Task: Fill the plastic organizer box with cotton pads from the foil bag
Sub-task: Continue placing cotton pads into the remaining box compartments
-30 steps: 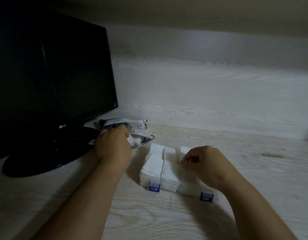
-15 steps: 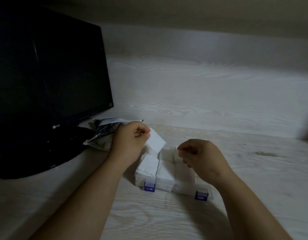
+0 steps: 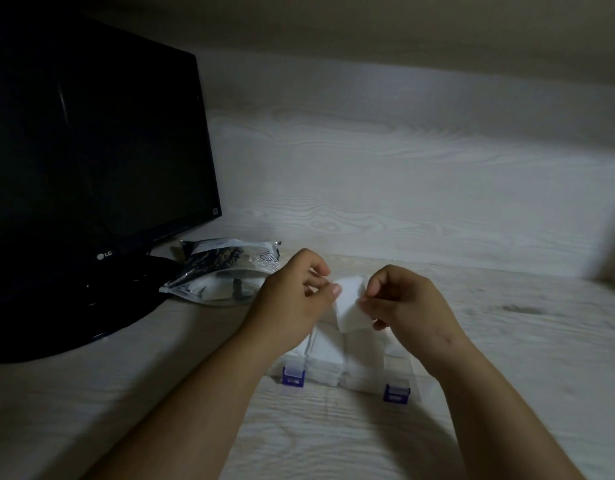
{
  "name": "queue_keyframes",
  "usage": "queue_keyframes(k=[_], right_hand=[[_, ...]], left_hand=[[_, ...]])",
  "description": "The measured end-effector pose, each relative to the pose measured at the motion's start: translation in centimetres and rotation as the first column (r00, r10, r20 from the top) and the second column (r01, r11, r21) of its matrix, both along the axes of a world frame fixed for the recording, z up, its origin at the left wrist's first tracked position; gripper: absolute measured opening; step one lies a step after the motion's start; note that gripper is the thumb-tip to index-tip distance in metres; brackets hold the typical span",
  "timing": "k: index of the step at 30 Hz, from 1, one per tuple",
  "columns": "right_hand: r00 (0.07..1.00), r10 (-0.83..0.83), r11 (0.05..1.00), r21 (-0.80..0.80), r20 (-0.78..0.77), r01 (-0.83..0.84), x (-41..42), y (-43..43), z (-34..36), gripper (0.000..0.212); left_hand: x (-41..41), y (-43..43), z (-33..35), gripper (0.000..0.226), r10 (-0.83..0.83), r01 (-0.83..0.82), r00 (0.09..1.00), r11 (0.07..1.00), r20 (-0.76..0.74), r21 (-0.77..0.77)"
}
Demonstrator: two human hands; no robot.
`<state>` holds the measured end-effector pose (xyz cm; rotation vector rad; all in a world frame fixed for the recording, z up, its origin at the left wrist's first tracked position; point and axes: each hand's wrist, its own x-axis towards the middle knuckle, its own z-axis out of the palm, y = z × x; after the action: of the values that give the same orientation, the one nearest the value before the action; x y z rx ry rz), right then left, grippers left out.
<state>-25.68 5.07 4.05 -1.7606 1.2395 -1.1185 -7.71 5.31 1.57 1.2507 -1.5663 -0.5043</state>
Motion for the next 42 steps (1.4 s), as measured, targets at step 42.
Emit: queue_keyframes(k=[42], right_hand=[[0.735,0.148,0.956,0.286,-0.662,0.066,-0.7,-0.4,0.0,0.024]], left_hand=[[-2.1,0.8,-0.4,0.021,-0.135,0.031,0.685,0.987,0.716,0.157]])
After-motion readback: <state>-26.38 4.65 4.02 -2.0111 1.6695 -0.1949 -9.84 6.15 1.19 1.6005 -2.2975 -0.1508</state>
